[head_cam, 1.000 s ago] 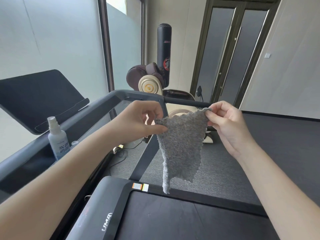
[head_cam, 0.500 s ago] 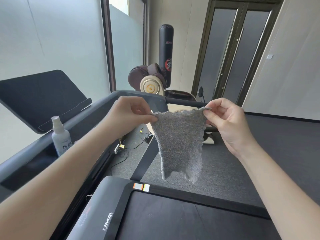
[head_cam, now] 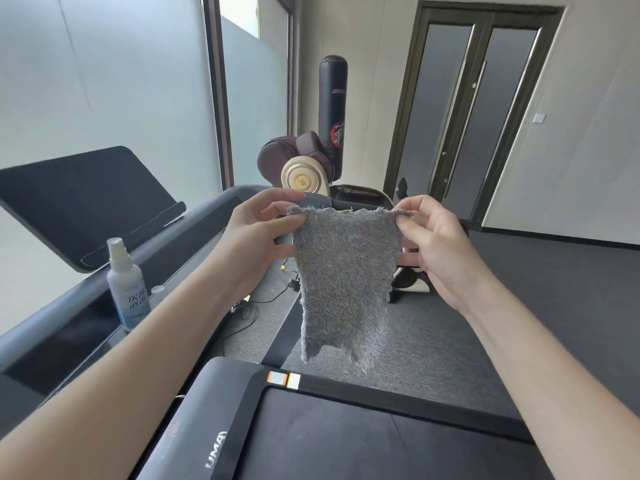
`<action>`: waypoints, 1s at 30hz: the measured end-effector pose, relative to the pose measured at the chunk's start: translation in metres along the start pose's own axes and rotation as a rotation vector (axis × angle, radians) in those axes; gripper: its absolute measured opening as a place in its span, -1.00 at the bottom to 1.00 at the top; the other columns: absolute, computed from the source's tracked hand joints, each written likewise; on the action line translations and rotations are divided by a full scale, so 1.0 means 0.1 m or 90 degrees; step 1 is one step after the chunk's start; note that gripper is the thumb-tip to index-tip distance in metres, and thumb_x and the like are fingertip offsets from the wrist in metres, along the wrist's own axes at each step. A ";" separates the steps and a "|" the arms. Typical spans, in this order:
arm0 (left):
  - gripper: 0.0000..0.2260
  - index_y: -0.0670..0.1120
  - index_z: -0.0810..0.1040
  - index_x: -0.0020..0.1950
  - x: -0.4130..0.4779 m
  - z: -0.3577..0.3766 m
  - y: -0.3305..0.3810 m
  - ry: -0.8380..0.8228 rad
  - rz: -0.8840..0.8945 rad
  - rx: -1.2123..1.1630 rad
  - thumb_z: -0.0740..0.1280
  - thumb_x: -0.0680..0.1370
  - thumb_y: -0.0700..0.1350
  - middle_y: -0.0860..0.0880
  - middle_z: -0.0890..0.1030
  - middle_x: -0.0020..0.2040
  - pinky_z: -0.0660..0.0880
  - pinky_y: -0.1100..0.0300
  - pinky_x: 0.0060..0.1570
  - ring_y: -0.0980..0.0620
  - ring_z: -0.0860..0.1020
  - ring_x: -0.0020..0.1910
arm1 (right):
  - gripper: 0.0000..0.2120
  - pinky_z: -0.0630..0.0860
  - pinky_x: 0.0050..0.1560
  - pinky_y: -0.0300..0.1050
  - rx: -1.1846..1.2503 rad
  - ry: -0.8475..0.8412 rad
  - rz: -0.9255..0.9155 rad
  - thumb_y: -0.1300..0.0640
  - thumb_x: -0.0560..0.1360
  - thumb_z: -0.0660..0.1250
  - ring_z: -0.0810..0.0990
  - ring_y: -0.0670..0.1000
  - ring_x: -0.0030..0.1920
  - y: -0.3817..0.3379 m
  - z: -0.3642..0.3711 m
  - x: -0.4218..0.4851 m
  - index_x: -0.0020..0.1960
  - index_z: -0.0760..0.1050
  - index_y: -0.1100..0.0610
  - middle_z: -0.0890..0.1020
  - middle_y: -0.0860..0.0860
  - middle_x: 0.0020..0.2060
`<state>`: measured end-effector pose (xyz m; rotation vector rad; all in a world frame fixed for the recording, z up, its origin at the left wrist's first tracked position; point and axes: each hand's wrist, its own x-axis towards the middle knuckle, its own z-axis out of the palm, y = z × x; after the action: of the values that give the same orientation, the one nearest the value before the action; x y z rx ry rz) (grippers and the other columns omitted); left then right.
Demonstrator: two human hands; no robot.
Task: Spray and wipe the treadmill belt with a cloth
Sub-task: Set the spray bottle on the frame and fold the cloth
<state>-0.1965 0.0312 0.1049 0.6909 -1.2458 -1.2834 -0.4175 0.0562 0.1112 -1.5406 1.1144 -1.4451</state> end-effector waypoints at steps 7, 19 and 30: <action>-0.91 -0.24 0.58 0.03 0.12 -0.02 -0.08 0.094 -0.114 -0.146 0.33 0.56 -0.26 -0.15 0.65 -0.02 0.61 0.23 -0.15 0.04 0.65 -0.19 | -0.87 0.56 -0.35 -0.15 0.170 -0.017 0.064 0.29 0.57 0.20 0.56 -0.03 -0.28 -0.15 0.12 0.08 -0.03 0.47 0.11 0.58 0.01 -0.21; -0.54 0.11 0.55 0.28 -0.23 0.02 -0.38 -0.068 -0.163 0.011 0.47 0.40 -0.16 -0.11 0.71 0.05 0.55 -0.02 0.13 -0.06 0.68 0.00 | -0.87 0.45 -0.51 -0.27 0.257 0.063 0.088 0.32 0.58 0.18 0.56 -0.08 -0.45 -0.18 0.12 0.26 -0.03 0.47 0.15 0.57 0.04 -0.28; -0.73 0.01 0.72 0.04 -0.14 0.10 -0.09 -0.023 0.049 0.150 0.34 0.56 -0.32 -0.13 0.72 -0.04 0.62 0.11 -0.03 -0.05 0.67 -0.04 | -0.87 0.58 -0.23 -0.21 0.347 0.131 0.208 0.22 0.60 0.18 0.64 -0.03 -0.24 0.31 0.09 0.30 0.03 0.48 0.24 0.60 0.14 -0.10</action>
<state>-0.2065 0.0446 0.0950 0.7821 -1.4543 -1.1009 -0.4125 0.0166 0.0929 -0.8070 0.9276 -1.5334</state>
